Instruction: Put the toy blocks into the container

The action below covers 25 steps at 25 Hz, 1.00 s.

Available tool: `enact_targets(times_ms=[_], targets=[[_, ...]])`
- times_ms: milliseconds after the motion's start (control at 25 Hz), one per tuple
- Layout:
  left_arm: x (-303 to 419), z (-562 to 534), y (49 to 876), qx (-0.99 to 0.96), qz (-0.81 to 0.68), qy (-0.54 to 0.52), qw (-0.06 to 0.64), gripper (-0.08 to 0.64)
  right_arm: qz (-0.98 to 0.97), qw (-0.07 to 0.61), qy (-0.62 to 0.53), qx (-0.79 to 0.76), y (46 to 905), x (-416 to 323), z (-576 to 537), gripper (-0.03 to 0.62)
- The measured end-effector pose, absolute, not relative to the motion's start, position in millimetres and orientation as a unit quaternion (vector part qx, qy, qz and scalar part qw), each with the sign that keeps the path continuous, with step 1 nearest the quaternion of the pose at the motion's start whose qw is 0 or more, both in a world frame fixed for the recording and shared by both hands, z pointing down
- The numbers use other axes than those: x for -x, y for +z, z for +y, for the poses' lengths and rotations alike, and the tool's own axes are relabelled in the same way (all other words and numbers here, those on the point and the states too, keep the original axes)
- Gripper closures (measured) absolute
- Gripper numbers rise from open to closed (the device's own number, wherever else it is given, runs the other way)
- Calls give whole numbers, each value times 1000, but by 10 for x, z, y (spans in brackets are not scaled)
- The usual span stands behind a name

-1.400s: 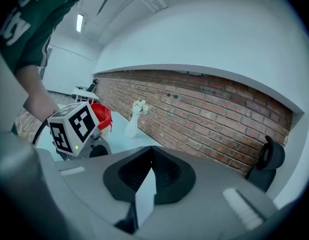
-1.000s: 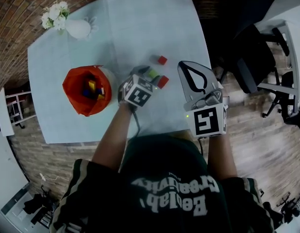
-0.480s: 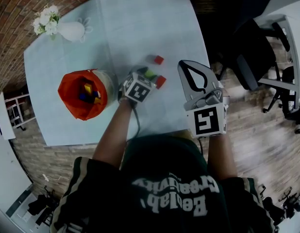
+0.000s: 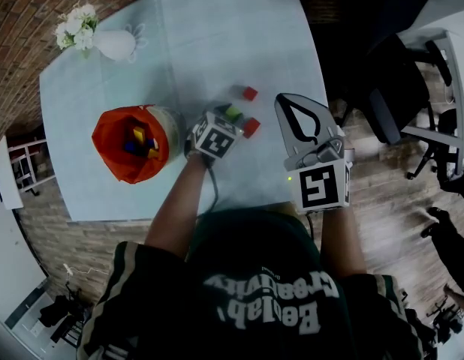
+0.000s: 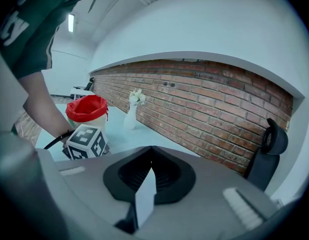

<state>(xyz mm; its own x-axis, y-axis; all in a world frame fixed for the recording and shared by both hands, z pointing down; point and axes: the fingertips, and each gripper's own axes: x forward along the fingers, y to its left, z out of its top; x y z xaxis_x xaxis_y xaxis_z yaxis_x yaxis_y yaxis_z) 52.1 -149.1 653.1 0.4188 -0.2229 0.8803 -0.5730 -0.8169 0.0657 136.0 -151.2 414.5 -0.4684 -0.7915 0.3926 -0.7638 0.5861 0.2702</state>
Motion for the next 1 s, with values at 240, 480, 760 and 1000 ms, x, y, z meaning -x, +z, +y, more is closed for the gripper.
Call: enact_targets(times_ms=[240,480,760,1000], targets=[[-556,-1433,6443,-829,-230,477,178,413,-857,233,-22,-458,4107,-1364,-1497,586],[-660,-1449,6114,-845,-234,462,134,413,-857,229,-28,-460,4031,-1402,-1462,586],[-705,-1423,5533,-860,-250,433,96,413,-860,217,-53,-459,3810,-1388,-1422,586],[-653,-1427,4903,-877,-274,391,55,413,-864,224,-86,-443,3636,-1251,-1393,586]])
